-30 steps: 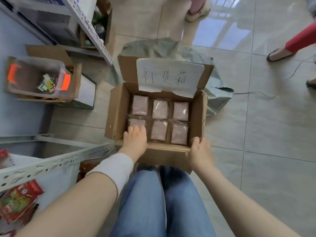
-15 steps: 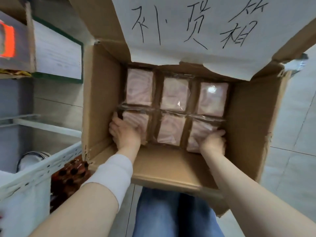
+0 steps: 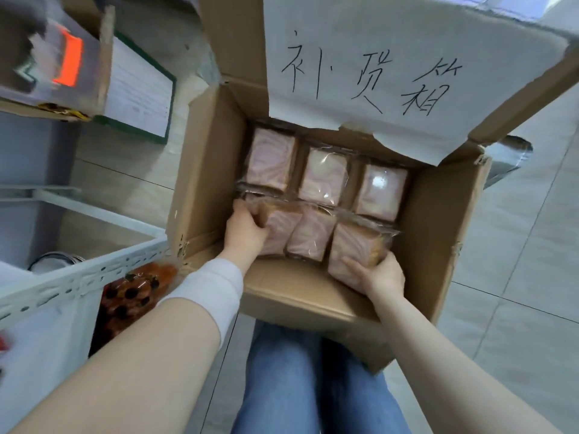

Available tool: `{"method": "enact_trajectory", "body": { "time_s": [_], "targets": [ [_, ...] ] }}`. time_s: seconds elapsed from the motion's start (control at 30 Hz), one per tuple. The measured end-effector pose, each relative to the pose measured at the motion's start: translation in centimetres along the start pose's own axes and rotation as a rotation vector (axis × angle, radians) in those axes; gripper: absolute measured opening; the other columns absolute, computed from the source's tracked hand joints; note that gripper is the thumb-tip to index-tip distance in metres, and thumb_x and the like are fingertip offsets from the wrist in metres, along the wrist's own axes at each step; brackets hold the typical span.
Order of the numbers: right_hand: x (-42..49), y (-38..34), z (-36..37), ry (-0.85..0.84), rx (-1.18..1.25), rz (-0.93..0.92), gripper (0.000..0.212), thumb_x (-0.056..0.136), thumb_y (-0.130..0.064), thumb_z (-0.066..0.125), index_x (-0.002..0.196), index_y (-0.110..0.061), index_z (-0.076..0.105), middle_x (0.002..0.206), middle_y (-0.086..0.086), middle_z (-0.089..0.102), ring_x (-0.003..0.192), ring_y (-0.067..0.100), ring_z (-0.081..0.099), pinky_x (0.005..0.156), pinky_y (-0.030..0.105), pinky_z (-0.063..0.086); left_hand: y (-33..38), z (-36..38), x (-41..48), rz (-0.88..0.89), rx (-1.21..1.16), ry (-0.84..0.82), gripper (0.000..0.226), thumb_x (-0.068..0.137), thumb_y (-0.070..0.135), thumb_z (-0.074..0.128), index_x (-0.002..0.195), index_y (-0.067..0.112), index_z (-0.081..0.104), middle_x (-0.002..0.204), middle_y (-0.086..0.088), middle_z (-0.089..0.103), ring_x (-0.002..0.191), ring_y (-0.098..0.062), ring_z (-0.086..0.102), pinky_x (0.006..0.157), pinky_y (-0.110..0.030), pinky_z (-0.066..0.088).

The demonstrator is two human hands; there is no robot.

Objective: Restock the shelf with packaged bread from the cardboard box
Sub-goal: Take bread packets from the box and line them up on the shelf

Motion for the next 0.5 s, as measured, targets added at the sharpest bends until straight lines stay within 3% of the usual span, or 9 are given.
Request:
{"method": "enact_trajectory", "body": {
  "time_s": [0.13, 0.27, 0.33, 0.4, 0.5],
  "targets": [
    [-4.0, -0.3, -3.2, -0.072, 0.158, -0.088, 0.067, 0.068, -0.039, 0.079, 0.119, -0.007, 0.051, 0.116, 0.009, 0.063, 0.108, 0.027, 0.060, 0.094, 0.038, 0.048, 1.4, -4.1, -6.1, 0.133, -0.186, 0.062, 0.054, 0.078, 0.011, 0.070, 0.123, 0.012, 0.039, 0.110, -0.005, 0.057, 0.101, -0.019, 0.055, 0.085, -0.023, 0.038],
    [-11.1, -1.6, -6.8, -0.279, 0.326, -0.273, 0.051, 0.075, -0.030, 0.075, 0.116, -0.006, 0.057, 0.106, 0.009, 0.069, 0.094, 0.023, 0.067, 0.083, 0.034, 0.053, 1.2, -11.2, -15.0, 0.172, -0.443, 0.166, 0.048, 0.084, 0.013, 0.065, 0.127, 0.012, 0.044, 0.113, 0.006, 0.049, 0.106, -0.010, 0.047, 0.090, -0.021, 0.036],
    [-15.9, -2.0, -8.2, -0.400, 0.286, -0.379, 0.059, 0.068, -0.041, 0.077, 0.115, -0.011, 0.058, 0.105, 0.005, 0.069, 0.095, 0.023, 0.067, 0.086, 0.038, 0.054, -0.5, -14.7, -20.1, 0.176, -0.625, 0.220, 0.042, 0.085, 0.015, 0.065, 0.123, 0.013, 0.047, 0.117, 0.001, 0.056, 0.110, -0.016, 0.054, 0.096, -0.028, 0.042],
    [-21.6, -1.9, -9.4, -0.477, 0.184, -0.463, 0.070, 0.053, -0.053, 0.078, 0.109, -0.016, 0.057, 0.102, 0.002, 0.068, 0.093, 0.023, 0.066, 0.080, 0.038, 0.053, -2.7, -18.1, -26.3, 0.211, -0.808, 0.273, 0.026, 0.088, 0.017, 0.061, 0.112, 0.019, 0.052, 0.115, -0.003, 0.060, 0.110, -0.020, 0.057, 0.099, -0.036, 0.046],
    [-30.9, -2.1, -10.1, -0.575, 0.081, -0.602, 0.071, 0.051, -0.054, 0.079, 0.108, -0.018, 0.058, 0.101, 0.004, 0.071, 0.089, 0.023, 0.069, 0.075, 0.035, 0.054, -6.2, -23.0, -35.7, 0.284, -1.008, 0.365, 0.010, 0.093, 0.019, 0.052, 0.097, 0.028, 0.055, 0.103, 0.006, 0.062, 0.102, -0.012, 0.059, 0.094, -0.032, 0.046]
  ]
}}
Point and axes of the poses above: each hand's wrist, its own x-axis towards the middle knuckle, its own z-axis out of the palm, y = z × x, the point moved 5 cm from there along x, towards the middle knuckle
